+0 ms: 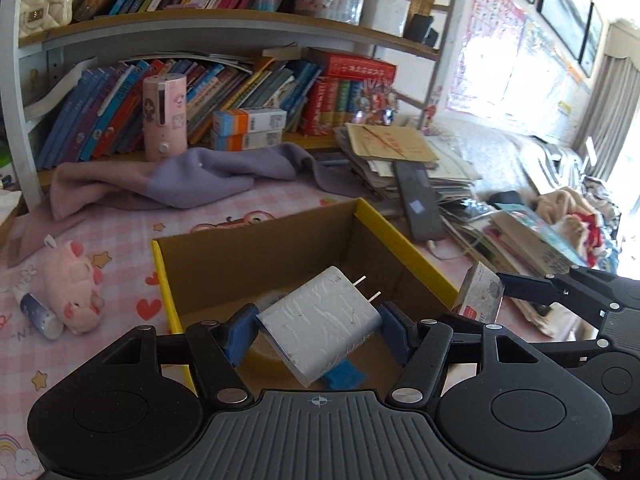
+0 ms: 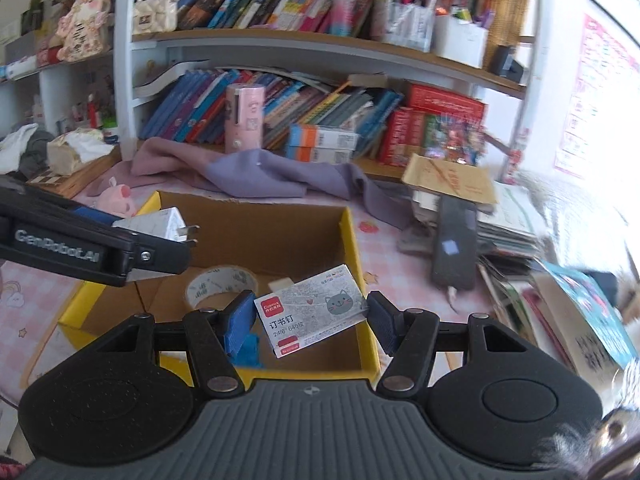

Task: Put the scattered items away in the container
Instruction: 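Lift the charger and staple box and carry both toward the yellow box, then lower the charger and staple box into the yellow box and open both tools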

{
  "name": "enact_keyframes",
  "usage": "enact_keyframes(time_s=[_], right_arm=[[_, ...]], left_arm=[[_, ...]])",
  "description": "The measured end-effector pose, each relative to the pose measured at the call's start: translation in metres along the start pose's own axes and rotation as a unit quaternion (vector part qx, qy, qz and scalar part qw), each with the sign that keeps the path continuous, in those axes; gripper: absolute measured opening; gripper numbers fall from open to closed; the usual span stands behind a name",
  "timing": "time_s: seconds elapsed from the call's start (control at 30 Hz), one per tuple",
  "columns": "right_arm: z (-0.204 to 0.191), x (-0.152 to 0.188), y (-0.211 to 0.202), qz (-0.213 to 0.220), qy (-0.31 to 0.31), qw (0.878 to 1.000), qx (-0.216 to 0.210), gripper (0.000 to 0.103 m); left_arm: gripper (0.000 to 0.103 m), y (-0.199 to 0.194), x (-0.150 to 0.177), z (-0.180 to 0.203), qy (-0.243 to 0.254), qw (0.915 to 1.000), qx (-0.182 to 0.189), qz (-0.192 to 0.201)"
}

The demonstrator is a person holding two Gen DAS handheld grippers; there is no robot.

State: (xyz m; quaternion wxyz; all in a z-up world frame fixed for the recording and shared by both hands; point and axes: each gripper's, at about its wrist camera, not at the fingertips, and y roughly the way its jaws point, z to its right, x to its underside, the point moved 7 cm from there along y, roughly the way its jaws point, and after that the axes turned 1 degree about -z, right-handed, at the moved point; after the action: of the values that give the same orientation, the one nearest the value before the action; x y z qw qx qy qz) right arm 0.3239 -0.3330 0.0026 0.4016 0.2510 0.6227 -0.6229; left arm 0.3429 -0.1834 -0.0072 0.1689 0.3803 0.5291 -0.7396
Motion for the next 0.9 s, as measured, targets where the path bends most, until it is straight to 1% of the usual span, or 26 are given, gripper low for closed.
enact_keyframes(time_s=[0.07,0.17,0.27,0.37,0.53,0.63,0.73,0.9], right_arm=[[-0.002,-0.004,0.016,-0.009,-0.020,1.000,-0.016,0.059],[-0.007,-0.005,0.041,-0.034,-0.044,0.998,-0.037,0.059],[-0.011,-0.004,0.063,-0.057,-0.058,0.995,-0.063,0.059],[-0.016,-0.003,0.081,-0.076,-0.078,0.991,-0.080,0.059],[-0.028,0.003,0.105,-0.115,-0.099,0.981,-0.120,0.059],[-0.032,0.010,0.114,-0.141,-0.101,0.975,-0.140,0.059],[-0.035,0.017,0.118,-0.157,-0.100,0.971,-0.150,0.059],[-0.036,0.021,0.119,-0.165,-0.096,0.969,-0.158,0.059]], left_arm=[[0.066,0.014,-0.003,-0.002,0.004,0.9999,-0.014,-0.009],[0.066,0.037,-0.006,-0.004,0.009,0.9989,-0.031,-0.033],[0.066,0.057,-0.006,-0.005,0.019,0.9975,-0.040,-0.056],[0.066,0.075,-0.008,-0.003,0.033,0.9956,-0.049,-0.072],[0.066,0.098,-0.006,-0.001,0.044,0.9921,-0.054,-0.104],[0.066,0.105,-0.003,0.002,0.053,0.9904,-0.054,-0.115],[0.066,0.109,0.000,0.002,0.051,0.9897,-0.056,-0.121],[0.066,0.112,0.002,0.004,0.053,0.9887,-0.057,-0.128]])
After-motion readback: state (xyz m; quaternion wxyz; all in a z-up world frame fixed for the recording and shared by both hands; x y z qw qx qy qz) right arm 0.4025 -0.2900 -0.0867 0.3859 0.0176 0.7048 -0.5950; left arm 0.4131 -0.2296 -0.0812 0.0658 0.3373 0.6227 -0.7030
